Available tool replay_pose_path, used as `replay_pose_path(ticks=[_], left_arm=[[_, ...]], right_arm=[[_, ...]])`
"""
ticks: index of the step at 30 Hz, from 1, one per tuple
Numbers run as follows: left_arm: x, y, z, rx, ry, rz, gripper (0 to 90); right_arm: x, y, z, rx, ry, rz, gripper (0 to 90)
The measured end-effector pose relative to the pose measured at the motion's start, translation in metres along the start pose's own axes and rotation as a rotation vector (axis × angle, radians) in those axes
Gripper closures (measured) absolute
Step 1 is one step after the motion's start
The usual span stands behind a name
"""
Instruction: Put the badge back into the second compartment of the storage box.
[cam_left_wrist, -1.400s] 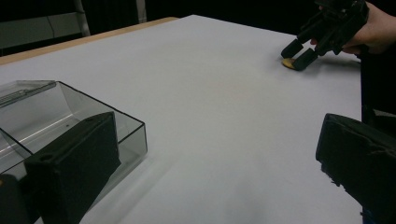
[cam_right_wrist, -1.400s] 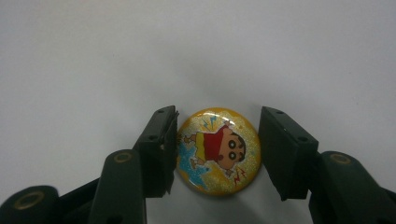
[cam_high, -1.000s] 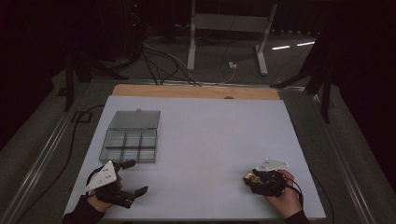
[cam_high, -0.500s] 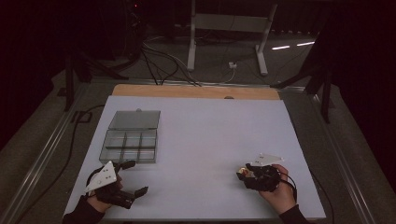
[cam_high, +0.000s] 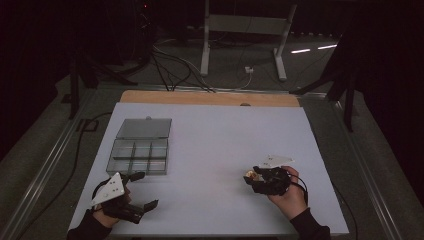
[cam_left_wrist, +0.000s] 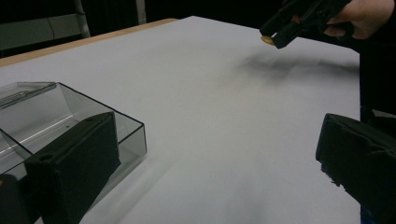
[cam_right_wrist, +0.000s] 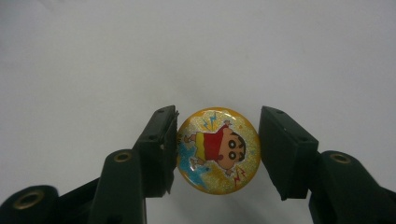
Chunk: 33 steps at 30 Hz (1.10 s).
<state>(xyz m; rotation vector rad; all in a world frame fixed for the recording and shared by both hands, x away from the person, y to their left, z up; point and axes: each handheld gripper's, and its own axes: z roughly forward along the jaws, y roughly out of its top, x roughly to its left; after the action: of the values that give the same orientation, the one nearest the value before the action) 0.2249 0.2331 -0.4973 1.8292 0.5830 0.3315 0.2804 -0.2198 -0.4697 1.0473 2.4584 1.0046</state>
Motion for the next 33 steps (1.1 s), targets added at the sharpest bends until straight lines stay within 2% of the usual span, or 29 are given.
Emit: replay_pose_path(ticks=[21, 33], left_arm=[[-0.001, 0.000, 0.001, 0.005, -0.008, 0.004, 0.4], [-0.002, 0.000, 0.000, 0.001, -0.008, 0.008, 0.4]], right_arm=[[0.015, 0.048, 0.019, -0.043, 0.059, -0.066, 47.7], [0.030, 0.082, 0.034, -0.067, 0.095, -0.121, 47.7]])
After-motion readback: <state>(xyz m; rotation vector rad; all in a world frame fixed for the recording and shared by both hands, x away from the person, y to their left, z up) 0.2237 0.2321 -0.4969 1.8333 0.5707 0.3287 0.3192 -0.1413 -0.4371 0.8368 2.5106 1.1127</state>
